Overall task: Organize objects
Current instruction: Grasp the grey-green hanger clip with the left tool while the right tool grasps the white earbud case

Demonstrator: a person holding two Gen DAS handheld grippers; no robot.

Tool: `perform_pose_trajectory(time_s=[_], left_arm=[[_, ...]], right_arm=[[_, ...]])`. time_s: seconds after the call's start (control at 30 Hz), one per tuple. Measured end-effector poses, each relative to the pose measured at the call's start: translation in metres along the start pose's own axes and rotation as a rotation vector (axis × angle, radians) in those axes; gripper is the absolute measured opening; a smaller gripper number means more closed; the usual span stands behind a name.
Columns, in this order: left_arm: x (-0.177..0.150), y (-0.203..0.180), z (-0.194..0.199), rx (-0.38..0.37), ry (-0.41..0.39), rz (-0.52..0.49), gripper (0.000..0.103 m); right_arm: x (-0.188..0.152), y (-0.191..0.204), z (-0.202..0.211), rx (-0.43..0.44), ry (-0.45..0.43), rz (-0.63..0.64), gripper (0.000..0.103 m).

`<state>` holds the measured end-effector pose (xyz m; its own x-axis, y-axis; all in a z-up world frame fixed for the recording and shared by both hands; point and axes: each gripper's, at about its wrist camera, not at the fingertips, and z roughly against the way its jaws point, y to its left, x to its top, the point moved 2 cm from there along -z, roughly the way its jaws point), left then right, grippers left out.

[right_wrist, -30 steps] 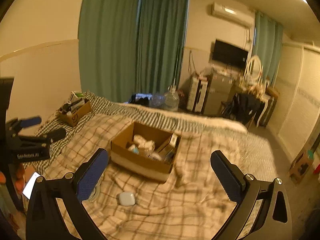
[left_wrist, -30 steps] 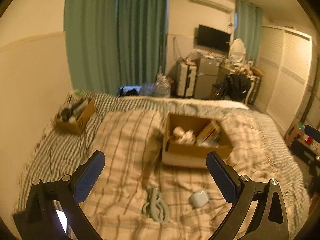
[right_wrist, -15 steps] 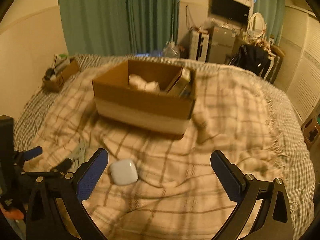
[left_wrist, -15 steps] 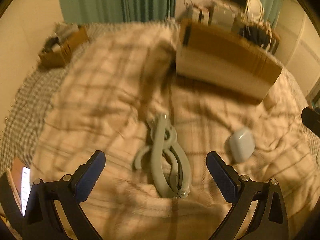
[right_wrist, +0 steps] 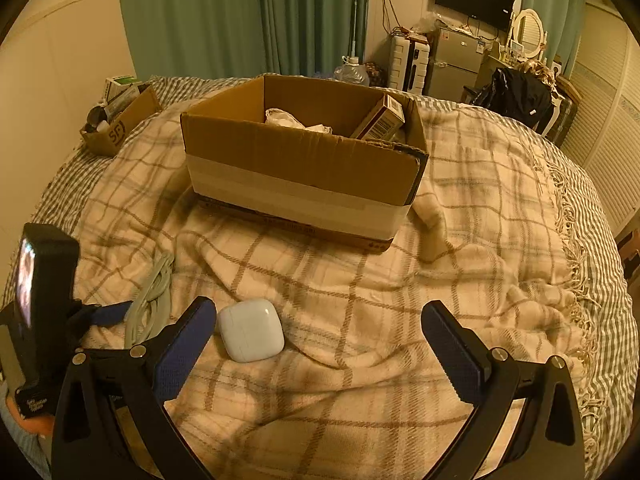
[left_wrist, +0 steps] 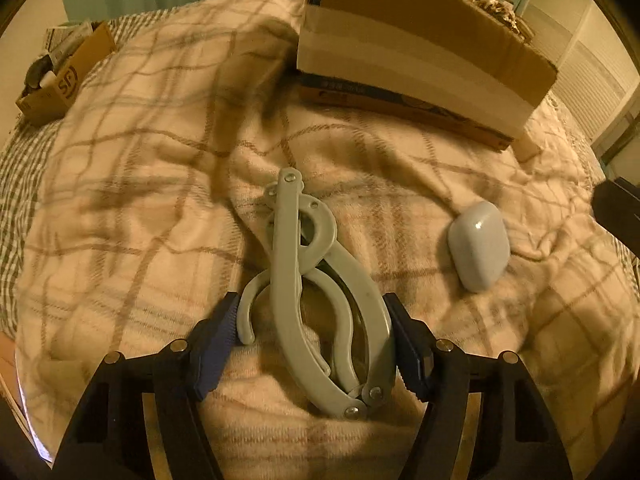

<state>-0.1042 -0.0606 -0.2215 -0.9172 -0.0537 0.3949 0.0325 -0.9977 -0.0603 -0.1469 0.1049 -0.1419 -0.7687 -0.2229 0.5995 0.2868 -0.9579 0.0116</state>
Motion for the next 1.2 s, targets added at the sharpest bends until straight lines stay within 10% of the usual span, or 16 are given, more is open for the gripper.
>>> perform_pose_trajectory(time_s=[0.47, 0.8, 0.9, 1.2], left_arm=[[0.013, 0.036, 0.055, 0.003, -0.098, 0.104, 0.071], [0.021, 0.042, 0.059, 0.004, -0.103, 0.130, 0.071], [0.017, 0.036, 0.058, 0.020, -0.094, 0.105, 0.071], [0.010, 0.013, 0.076, 0.027, -0.116, 0.048, 0.071]], right_arm=[[-0.009, 0.033, -0.034, 0.120, 0.147, 0.111, 0.101], [-0.022, 0.049, -0.081, 0.169, 0.293, 0.131, 0.069], [-0.024, 0.050, -0.081, 0.154, 0.295, 0.139, 0.050], [-0.022, 0.044, -0.034, 0.150, 0.191, 0.123, 0.050]])
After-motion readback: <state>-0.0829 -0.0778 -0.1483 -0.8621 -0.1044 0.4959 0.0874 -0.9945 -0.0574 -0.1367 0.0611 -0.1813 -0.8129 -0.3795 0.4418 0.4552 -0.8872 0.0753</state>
